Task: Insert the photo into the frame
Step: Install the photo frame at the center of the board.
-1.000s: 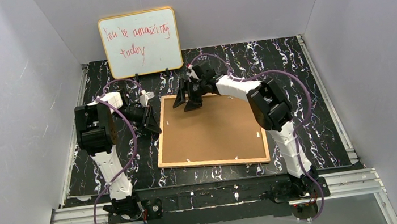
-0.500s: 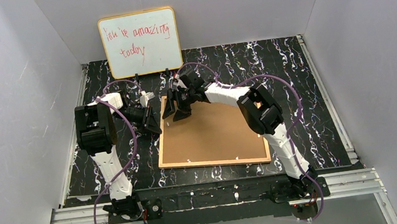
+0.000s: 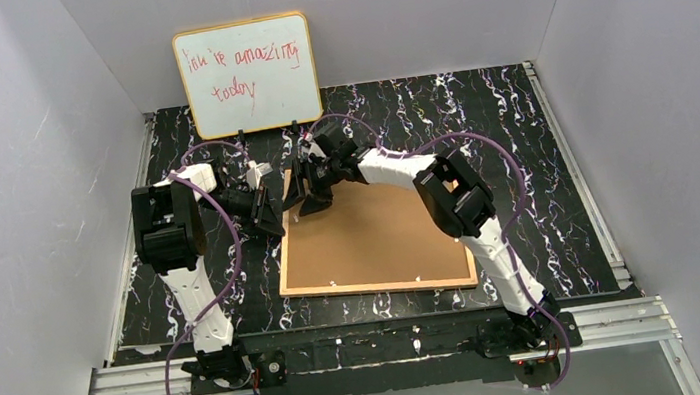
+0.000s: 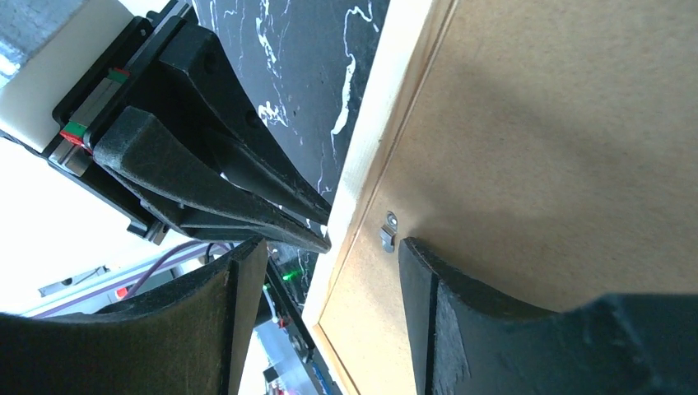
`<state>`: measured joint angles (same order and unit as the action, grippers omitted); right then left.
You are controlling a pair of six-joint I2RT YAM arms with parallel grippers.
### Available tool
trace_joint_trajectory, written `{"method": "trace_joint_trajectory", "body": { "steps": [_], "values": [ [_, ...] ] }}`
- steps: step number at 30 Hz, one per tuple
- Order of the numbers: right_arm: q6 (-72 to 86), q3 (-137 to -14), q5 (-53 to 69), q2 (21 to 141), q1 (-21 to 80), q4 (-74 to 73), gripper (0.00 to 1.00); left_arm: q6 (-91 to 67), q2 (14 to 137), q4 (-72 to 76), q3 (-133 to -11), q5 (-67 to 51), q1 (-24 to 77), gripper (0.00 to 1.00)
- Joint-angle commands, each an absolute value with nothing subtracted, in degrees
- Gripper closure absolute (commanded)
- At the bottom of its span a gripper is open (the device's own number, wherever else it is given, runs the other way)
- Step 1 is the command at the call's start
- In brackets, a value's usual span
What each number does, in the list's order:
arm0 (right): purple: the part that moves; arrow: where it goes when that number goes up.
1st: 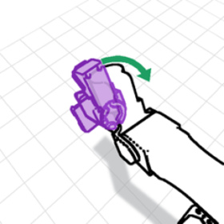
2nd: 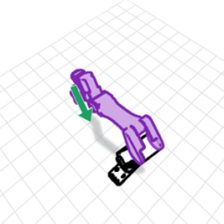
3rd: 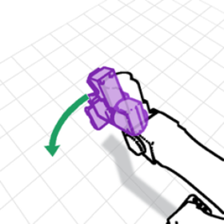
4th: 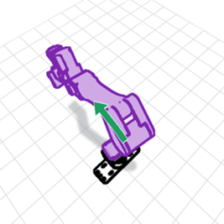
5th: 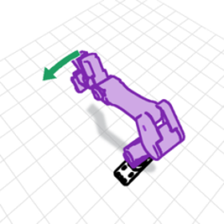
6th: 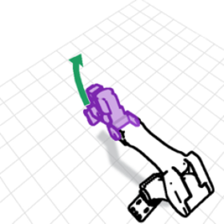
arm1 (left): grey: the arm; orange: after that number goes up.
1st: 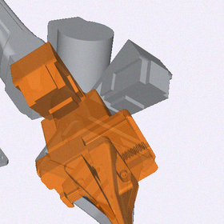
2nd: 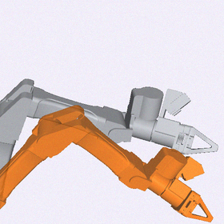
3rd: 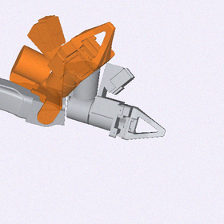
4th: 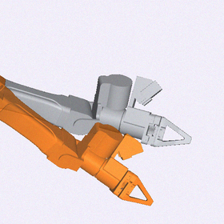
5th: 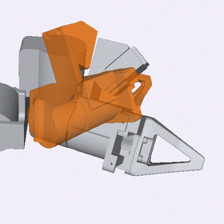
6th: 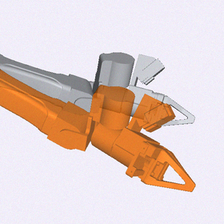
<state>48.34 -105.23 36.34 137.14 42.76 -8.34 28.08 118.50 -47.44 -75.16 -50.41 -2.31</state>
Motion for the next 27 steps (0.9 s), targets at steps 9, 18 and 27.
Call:
{"method": "trace_joint_trajectory", "body": {
  "steps": [9, 18, 27],
  "values": [
    [50.35, -106.59, 38.2, 139.51, 44.21, -5.84, 0.33, 30.05, 118.64, -46.12, -73.7, -45.69, -1.5, 0.85],
    [51.29, -106.49, 38.99, 140.27, 44.45, -5.1, 0.34, 30.32, 118.35, -46.14, -73.51, -45.46, -1.5, 0.86],
    [56.25, -103.78, 35.22, 139.75, 45.08, -0.97, 0.34, 30.41, 118.08, -46.1, -73.35, -45.3, -1.54, 0.86]
  ]
}}
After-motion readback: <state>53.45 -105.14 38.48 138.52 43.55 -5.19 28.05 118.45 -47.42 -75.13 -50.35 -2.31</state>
